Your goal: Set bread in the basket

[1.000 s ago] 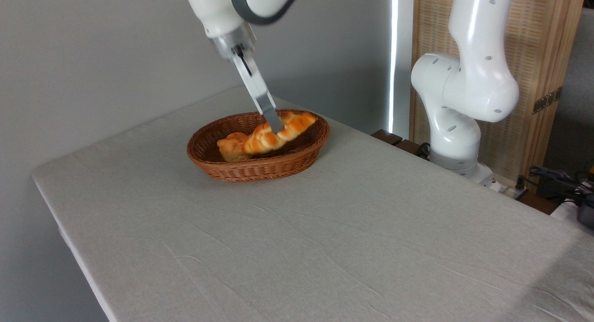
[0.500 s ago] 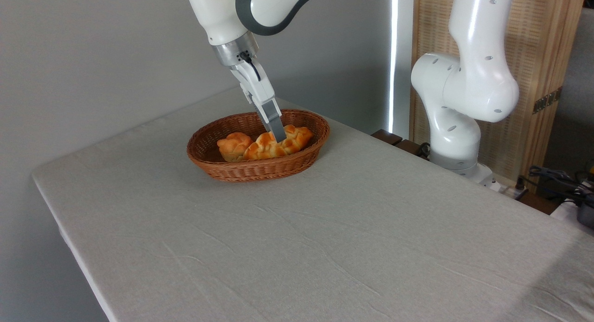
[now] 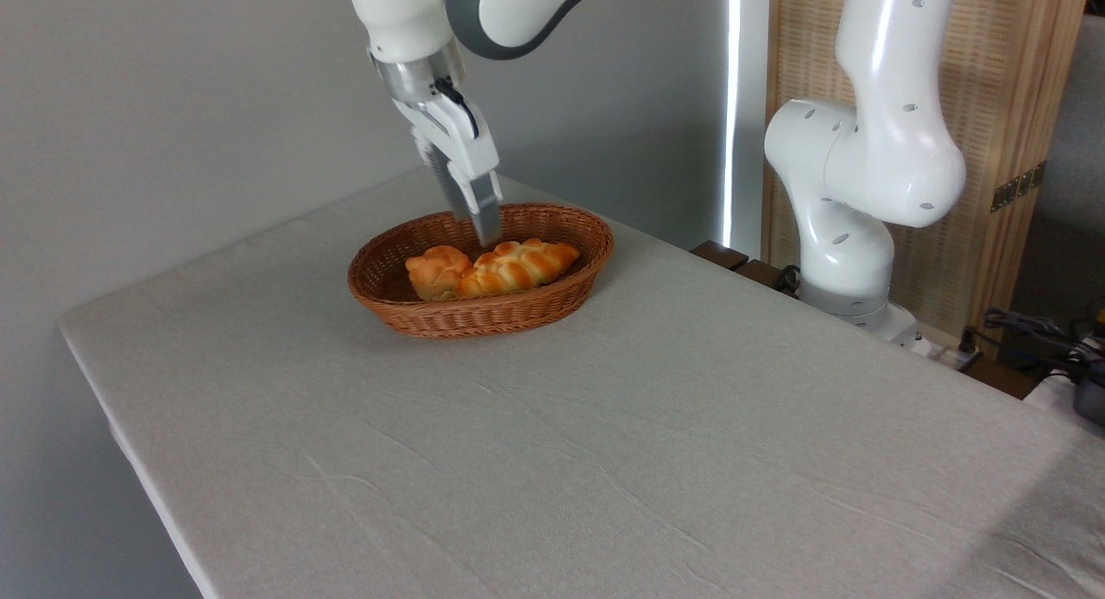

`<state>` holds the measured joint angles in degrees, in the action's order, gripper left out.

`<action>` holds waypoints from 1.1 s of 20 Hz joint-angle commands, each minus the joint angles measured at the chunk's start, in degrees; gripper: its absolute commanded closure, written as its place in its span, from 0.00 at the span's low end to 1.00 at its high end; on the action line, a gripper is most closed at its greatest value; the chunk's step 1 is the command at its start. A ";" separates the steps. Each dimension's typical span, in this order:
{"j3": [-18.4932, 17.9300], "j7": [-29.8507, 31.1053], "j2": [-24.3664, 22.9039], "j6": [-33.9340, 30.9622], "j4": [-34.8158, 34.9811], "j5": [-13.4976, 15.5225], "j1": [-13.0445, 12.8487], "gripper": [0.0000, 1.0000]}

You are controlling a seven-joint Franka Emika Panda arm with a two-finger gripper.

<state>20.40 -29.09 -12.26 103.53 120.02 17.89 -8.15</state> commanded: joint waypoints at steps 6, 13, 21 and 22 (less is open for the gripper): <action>-5.53 -6.22 -0.05 -4.72 -13.04 -5.39 6.66 0.00; -13.97 -10.81 2.94 -8.69 -19.99 -8.99 6.75 0.00; -13.98 -12.05 6.64 -10.89 -24.57 -14.29 6.66 0.00; -13.98 -11.87 6.64 -10.89 -24.57 -14.29 6.66 0.00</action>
<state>6.85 -40.41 -6.42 94.51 97.41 4.47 -1.14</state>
